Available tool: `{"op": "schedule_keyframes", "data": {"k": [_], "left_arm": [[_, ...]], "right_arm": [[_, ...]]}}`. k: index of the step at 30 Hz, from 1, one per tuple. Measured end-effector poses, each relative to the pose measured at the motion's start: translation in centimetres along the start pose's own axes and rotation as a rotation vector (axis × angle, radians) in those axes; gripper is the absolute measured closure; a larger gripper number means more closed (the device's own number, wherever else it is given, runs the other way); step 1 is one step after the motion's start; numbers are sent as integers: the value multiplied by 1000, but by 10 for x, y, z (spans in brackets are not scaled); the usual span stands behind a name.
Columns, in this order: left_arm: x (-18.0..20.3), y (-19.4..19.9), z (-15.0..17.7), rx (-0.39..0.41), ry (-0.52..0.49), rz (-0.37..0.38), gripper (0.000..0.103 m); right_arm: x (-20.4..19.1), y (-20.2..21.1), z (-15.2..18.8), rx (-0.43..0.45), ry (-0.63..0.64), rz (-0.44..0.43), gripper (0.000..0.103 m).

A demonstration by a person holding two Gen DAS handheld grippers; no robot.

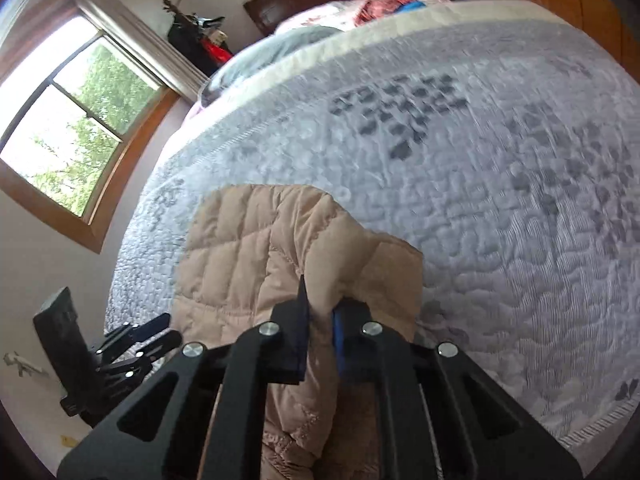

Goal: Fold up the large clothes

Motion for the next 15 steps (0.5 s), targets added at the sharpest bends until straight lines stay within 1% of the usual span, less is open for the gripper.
{"op": "schedule_keyframes", "data": {"k": [1, 4, 5, 7, 9, 10, 11, 12, 14, 15], "left_arm": [[0, -4, 2, -7, -1, -2, 56], [3, -16, 6, -19, -26, 4, 55], [3, -19, 6, -23, -27, 8, 54], [1, -25, 6, -31, -27, 18, 53], [1, -26, 5, -40, -27, 22, 53], [0, -24, 4, -44, -25, 24, 53], [0, -21, 3, -52, -22, 26, 53], [-2, -17, 2, -55, -18, 26, 53], [-6, -5, 0, -47, 4, 28, 54], [-9, 4, -2, -33, 17, 27, 54]], "right_arm": [[10, -11, 7, -31, -20, 19, 94], [28, -41, 20, -74, -46, 42, 92], [32, -51, 24, -76, -53, 37, 91], [36, -56, 27, -70, -74, 25, 91], [34, -53, 26, -62, -72, 34, 90], [33, -50, 25, -58, -66, 47, 88], [31, -45, 24, -50, -63, 59, 84], [29, -40, 22, -41, -65, 65, 82], [22, -20, 19, -9, -52, 98, 80], [19, -10, 19, 15, -34, 129, 80]]}}
Point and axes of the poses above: each gripper's, at about its wrist camera, not at the fingertips, and y roughly against the way its jaws point, x to its right, z to its underside, the point moved 10 cm from there along -y, roughly the way its jaws point
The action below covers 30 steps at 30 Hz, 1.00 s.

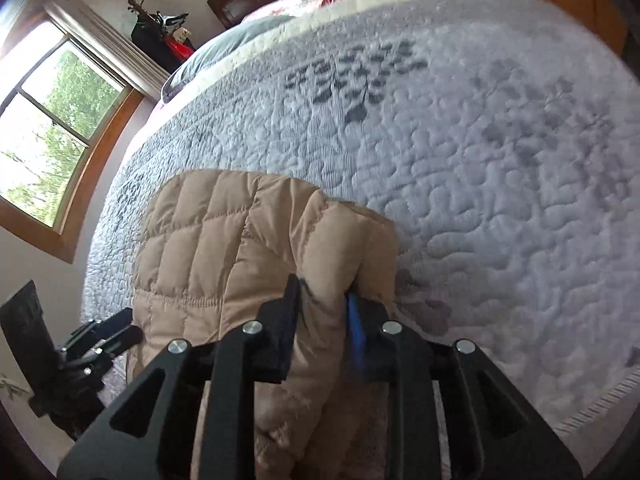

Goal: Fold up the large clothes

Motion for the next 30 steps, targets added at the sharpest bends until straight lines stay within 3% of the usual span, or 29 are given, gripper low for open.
{"op": "schedule_keyframes", "data": {"k": [3, 7, 11, 17, 30], "left_arm": [[1, 25, 2, 40, 27, 17, 54], [15, 41, 18, 54, 11, 15, 55], [29, 40, 39, 40, -15, 37, 55], [31, 23, 56, 5, -34, 30, 55], [23, -7, 64, -11, -69, 21, 52]], "right_arm": [[-18, 36, 3, 81, 85, 57, 79], [-63, 52, 31, 63, 188, -14, 80], [-90, 53, 65, 43, 275, -21, 80], [-86, 44, 93, 35, 297, 15, 79], [-66, -6, 113, -3, 243, -21, 83]]}}
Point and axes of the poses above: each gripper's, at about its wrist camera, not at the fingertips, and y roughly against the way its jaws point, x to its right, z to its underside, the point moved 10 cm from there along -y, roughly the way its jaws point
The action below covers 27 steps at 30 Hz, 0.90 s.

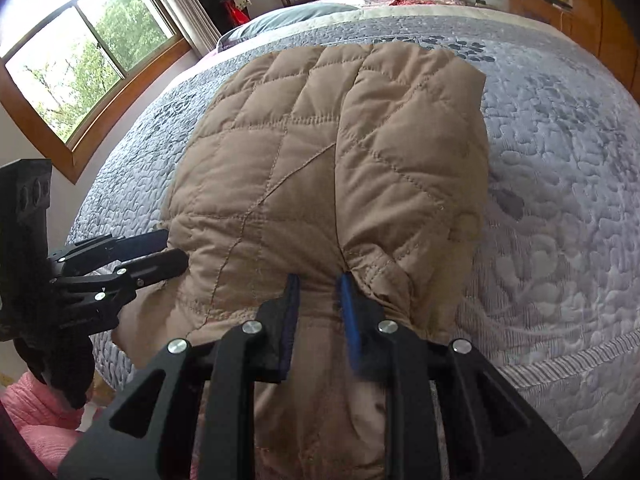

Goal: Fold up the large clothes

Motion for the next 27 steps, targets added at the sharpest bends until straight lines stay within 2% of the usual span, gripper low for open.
{"op": "schedule_keyframes", "data": {"k": [14, 21, 25, 27], "left_arm": [[-3, -5, -1, 27, -19, -9, 52], [-5, 16, -4, 29, 2, -11, 52], [-18, 40, -6, 65, 15, -30, 51], [-26, 51, -6, 86, 18, -43, 45]], "right_arm": [[4, -5, 0, 25, -10, -5, 83], [-2, 13, -5, 28, -20, -11, 79], [-8, 43, -10, 84, -21, -56, 58], [-6, 59, -14, 124, -11, -35, 45]]}}
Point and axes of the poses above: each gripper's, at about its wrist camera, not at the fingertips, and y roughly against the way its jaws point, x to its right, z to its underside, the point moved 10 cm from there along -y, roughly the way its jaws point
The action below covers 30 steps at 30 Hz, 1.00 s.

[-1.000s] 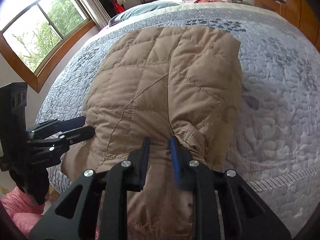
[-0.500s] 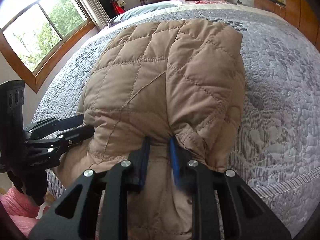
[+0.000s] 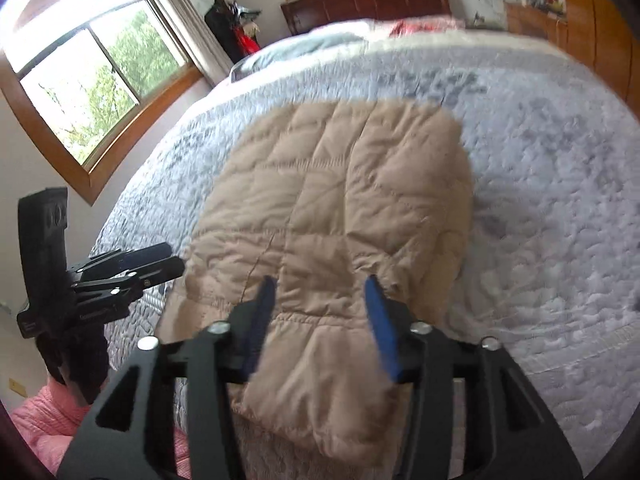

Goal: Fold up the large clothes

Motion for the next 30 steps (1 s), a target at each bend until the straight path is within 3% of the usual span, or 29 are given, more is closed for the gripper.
{"op": "schedule_keyframes", "data": {"k": [2, 5, 9, 14, 23, 30], "left_arm": [[-7, 9, -1, 16, 1, -11, 39], [-16, 22, -2, 44, -1, -25, 31], [-21, 27, 5, 44, -12, -16, 22], [-25, 24, 12, 25, -2, 14, 20], [-30, -5, 26, -68, 69, 155, 18], [-33, -32, 32, -145, 162, 298, 15]], "right_arm": [[3, 15, -5, 38, 12, 12, 23], [11, 29, -10, 67, -1, -7, 14], [26, 28, -6, 40, -47, -79, 13], [39, 8, 9, -24, -113, -167, 12], [49, -17, 30, -87, -236, -336, 12], [53, -40, 36, -130, -292, -406, 12]]}}
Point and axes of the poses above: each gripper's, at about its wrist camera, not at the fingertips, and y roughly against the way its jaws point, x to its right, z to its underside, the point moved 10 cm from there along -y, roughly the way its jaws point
